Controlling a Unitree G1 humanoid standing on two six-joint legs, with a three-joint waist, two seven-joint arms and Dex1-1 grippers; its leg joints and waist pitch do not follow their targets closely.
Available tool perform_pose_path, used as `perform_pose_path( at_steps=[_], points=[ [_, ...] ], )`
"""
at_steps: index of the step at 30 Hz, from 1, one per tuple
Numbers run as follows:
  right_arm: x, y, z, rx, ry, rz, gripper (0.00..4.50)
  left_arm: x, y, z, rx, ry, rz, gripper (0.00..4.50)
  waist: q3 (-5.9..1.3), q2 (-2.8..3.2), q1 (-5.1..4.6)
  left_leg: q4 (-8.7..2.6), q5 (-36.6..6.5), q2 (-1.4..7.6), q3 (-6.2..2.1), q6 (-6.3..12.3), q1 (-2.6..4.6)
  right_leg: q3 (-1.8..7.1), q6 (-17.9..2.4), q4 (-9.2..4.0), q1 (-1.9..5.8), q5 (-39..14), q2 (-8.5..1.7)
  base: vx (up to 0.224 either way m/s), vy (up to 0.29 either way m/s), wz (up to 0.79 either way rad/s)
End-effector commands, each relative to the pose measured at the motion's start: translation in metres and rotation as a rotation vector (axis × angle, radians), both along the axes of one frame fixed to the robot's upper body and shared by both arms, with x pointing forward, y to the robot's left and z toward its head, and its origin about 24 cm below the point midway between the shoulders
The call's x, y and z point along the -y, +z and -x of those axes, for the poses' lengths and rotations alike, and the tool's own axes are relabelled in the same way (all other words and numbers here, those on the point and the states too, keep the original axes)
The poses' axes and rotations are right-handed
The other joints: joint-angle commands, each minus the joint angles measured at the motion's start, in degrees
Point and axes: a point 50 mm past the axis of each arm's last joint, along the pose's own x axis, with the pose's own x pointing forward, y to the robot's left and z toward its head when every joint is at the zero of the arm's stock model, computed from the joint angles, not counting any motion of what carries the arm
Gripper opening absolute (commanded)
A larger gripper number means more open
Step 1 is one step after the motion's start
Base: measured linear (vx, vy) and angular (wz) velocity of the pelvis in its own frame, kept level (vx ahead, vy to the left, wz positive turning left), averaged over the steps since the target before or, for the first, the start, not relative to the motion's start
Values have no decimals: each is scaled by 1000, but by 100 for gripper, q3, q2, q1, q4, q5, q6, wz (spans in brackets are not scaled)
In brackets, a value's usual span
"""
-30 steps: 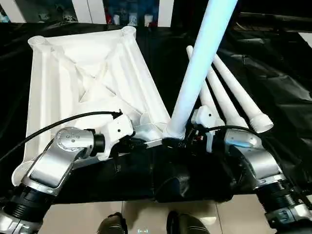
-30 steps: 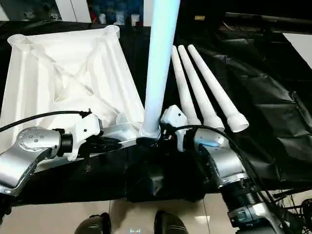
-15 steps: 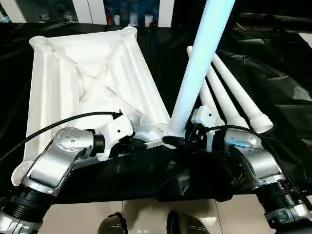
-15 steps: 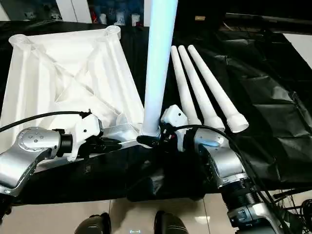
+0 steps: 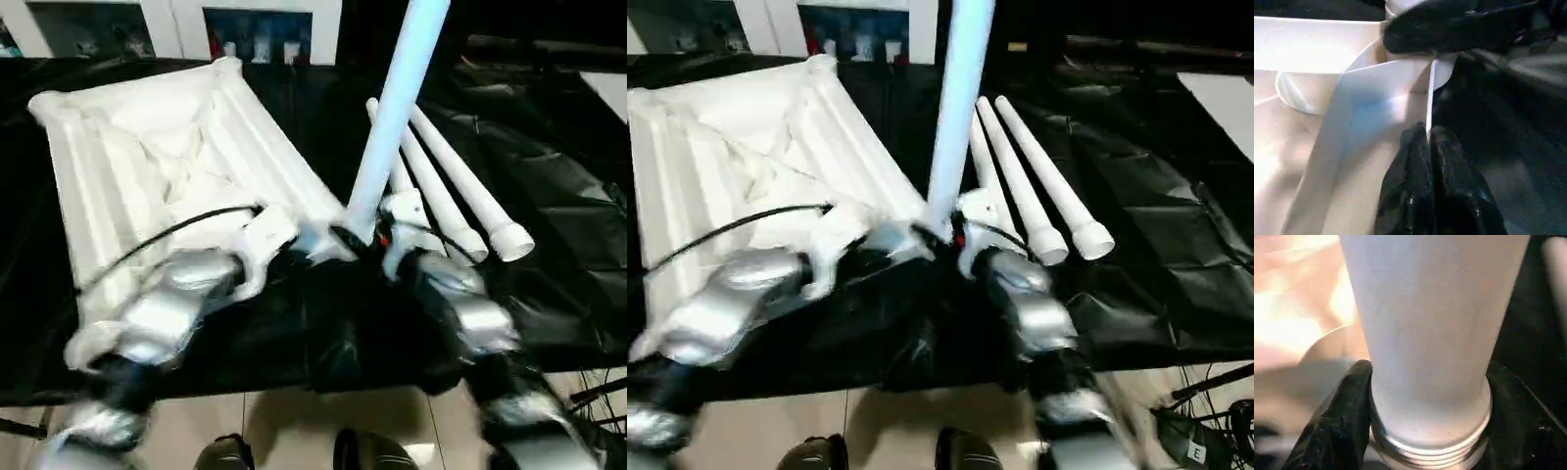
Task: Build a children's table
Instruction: Rotate leg to tighten
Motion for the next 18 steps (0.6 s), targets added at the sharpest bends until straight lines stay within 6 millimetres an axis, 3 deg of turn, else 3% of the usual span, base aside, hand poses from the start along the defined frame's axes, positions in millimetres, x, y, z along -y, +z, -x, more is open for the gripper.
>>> perform_pose_path(
  at_steps=[1, 4, 10, 11, 13, 18],
  points=[
    [4, -28, 6, -141, -93, -13, 272, -6, -26, 1, -90, 124, -27, 0, -309, 8, -4, -426, -1839, 246, -226, -37, 73, 269, -423, -636, 166, -3496, -437, 0, 0, 0],
    [-10, -25, 3, -137, -107, -40, 272, 3, -25, -5, -76, 152, -27, 0, -327, 15, -5, -459, -1712, 255, -216, 49, 55, 270, -438, -640, 163, -3051, -422, 0, 0, 0],
    [-19, -21, 3, -100, -45, 7, 272, 5, -25, -5, -66, 112, -40, 0, -335, 48, 2, -493, -1739, 287, -210, 72, 41, 282, -627, -599, 180, -2486, -434, 0, 0, 0],
    [-20, -19, 3, -88, -34, 8, 272, 5, -24, -5, -63, 115, -40, 0, -324, 37, 0, -495, -1777, 284, -204, 78, 43, 290, -642, -606, 175, -2515, -436, 0, 0, 0],
    [-22, -12, 1, -48, -18, -24, 328, 5, -23, -7, -53, 116, -32, 0, -322, 45, 7, -492, -1806, 277, -200, 92, 48, 301, -629, -619, 171, -2617, -447, 0, 0, 0],
    [-22, 4, -1, 36, -26, -1, 378, 7, -20, -10, -33, 107, -13, 0, -314, 23, 6, -509, -1757, 261, -216, 141, 13, 293, -468, -660, 189, -2974, -460, 0, 0, 0]
  ],
)
